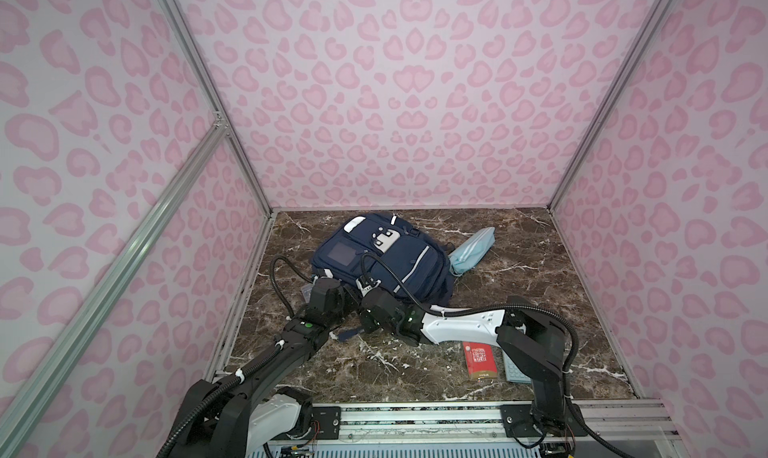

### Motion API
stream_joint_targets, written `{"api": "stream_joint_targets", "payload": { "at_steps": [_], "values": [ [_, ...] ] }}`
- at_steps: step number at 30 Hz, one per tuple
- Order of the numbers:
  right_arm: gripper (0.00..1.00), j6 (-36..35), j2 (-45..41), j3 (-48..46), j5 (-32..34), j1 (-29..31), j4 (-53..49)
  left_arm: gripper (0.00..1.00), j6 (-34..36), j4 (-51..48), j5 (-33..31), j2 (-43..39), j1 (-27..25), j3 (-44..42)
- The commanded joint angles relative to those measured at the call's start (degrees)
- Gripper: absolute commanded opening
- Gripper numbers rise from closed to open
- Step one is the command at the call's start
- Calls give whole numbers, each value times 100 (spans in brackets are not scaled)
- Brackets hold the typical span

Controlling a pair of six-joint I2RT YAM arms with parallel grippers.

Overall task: Pack the student bag
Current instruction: 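Pinch the backpack zipper pull with the right gripper while left holds the bag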

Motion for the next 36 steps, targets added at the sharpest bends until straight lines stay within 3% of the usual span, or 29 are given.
{"api": "stream_joint_targets", "payload": {
  "at_steps": [1,4,5,9,19,24,28,32,36],
  "values": [
    [21,-117,67,-34,808,-50,665,3,-15,95,185,-84,-16,22],
    [2,-204,42,-110,579,-96,1001,3,-13,98,175,-70,-15,20],
    [0,-197,20,-153,411,-126,1051,3,-5,94,156,-47,-15,17],
    [0,147,-99,-345,-507,-284,649,3,114,-37,19,65,16,141],
    [0,526,-1333,-1916,-782,-437,-214,3,601,-438,-628,-188,275,315],
    [0,440,-2091,-2548,-435,-552,-995,3,642,-325,-432,64,327,349],
    [0,285,-2446,-2982,-587,-1137,-1460,3,775,-327,-515,216,396,439],
    [0,285,-2661,-3569,-1015,-1701,-1169,3,856,-200,-528,489,436,685],
    [0,241,-2563,-3299,-1177,-1226,-1065,3,945,-76,-555,897,445,1026]
  ]
}}
